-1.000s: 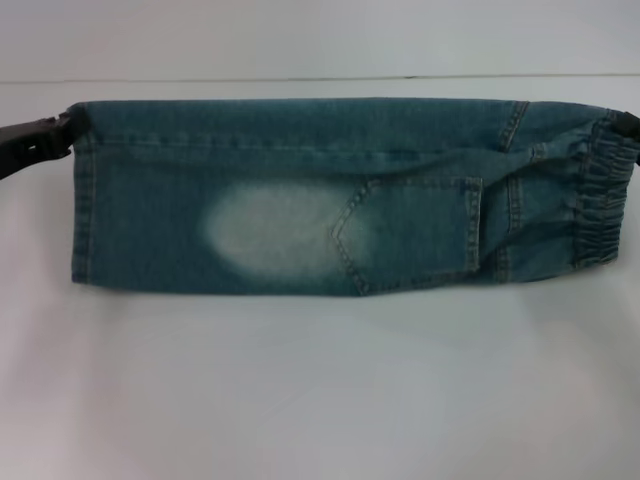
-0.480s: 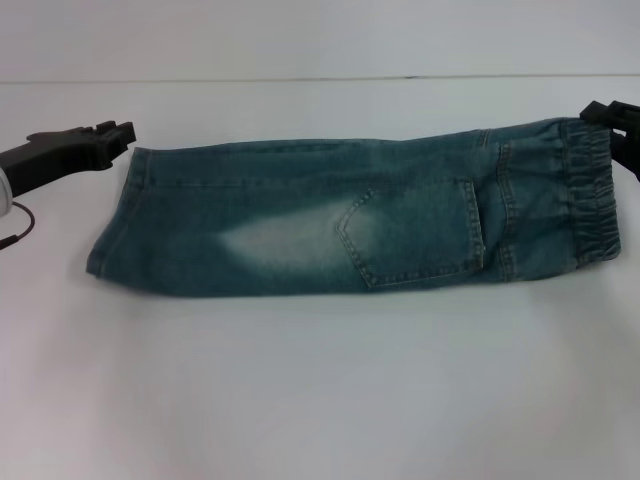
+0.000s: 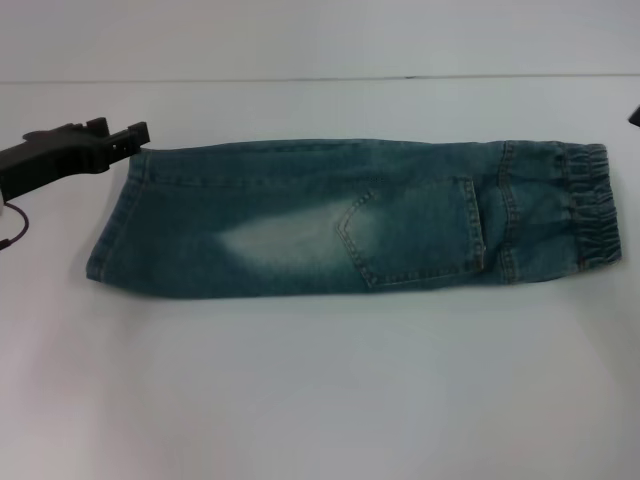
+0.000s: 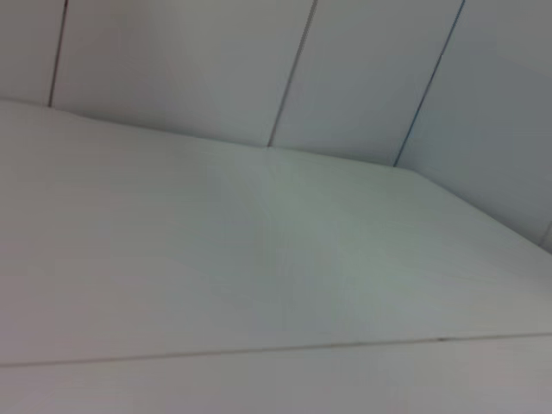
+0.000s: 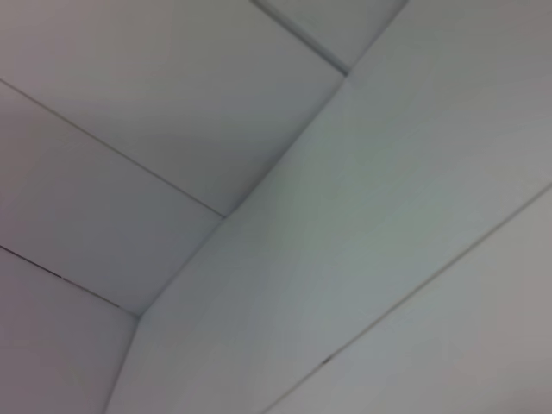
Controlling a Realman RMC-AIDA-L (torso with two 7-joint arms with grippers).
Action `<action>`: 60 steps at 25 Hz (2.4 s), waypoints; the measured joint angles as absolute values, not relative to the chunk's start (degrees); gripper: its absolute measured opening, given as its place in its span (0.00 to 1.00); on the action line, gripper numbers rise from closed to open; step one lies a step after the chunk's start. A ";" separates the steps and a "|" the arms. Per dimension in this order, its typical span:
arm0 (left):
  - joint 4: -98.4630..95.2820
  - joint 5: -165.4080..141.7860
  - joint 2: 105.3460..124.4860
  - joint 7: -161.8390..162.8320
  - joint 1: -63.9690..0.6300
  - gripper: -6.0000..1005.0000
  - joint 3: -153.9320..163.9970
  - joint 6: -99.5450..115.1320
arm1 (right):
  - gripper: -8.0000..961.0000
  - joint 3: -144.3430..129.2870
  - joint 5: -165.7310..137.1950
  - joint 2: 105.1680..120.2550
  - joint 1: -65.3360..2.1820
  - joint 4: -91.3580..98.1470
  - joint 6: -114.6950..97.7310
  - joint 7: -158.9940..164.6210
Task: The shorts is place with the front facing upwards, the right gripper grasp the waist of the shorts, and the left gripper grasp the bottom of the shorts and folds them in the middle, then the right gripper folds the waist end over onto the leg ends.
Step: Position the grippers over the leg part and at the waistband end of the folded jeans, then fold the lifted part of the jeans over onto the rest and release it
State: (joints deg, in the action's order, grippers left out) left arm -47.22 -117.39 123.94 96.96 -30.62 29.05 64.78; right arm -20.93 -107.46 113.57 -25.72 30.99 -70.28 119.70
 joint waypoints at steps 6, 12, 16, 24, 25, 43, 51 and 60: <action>-47.62 -115.02 124.08 95.96 -28.84 0.64 30.02 70.50 | 0.82 -22.45 -107.68 112.91 -21.94 32.64 -74.81 118.60; -45.53 -110.29 124.32 91.83 -27.27 0.64 30.29 74.50 | 0.96 -24.37 -107.73 115.19 -19.29 34.76 -76.19 113.55; -44.95 -110.11 124.30 91.52 -26.80 0.64 32.04 74.73 | 0.95 -24.54 -107.87 116.07 -19.31 34.80 -73.80 112.10; -44.81 -110.04 124.30 91.48 -26.67 0.63 34.70 74.40 | 0.94 -25.19 -109.72 116.53 -22.14 34.35 -68.22 112.09; -44.72 -110.03 124.31 91.47 -26.67 0.63 34.90 74.33 | 0.94 -25.31 -110.47 116.54 -22.74 34.21 -67.53 112.25; -44.56 -109.80 124.32 91.40 -26.92 0.63 35.42 75.16 | 0.92 -32.03 -113.18 116.74 -27.92 29.83 -60.46 115.27; -39.75 -100.85 124.42 83.70 -27.17 0.63 38.21 75.32 | 0.71 -31.59 -113.26 115.54 -26.87 30.01 -64.42 115.20; -30.40 -91.18 124.55 72.82 -30.01 0.63 47.30 72.11 | 0.35 -31.63 -113.21 115.13 -26.48 31.42 -68.64 115.54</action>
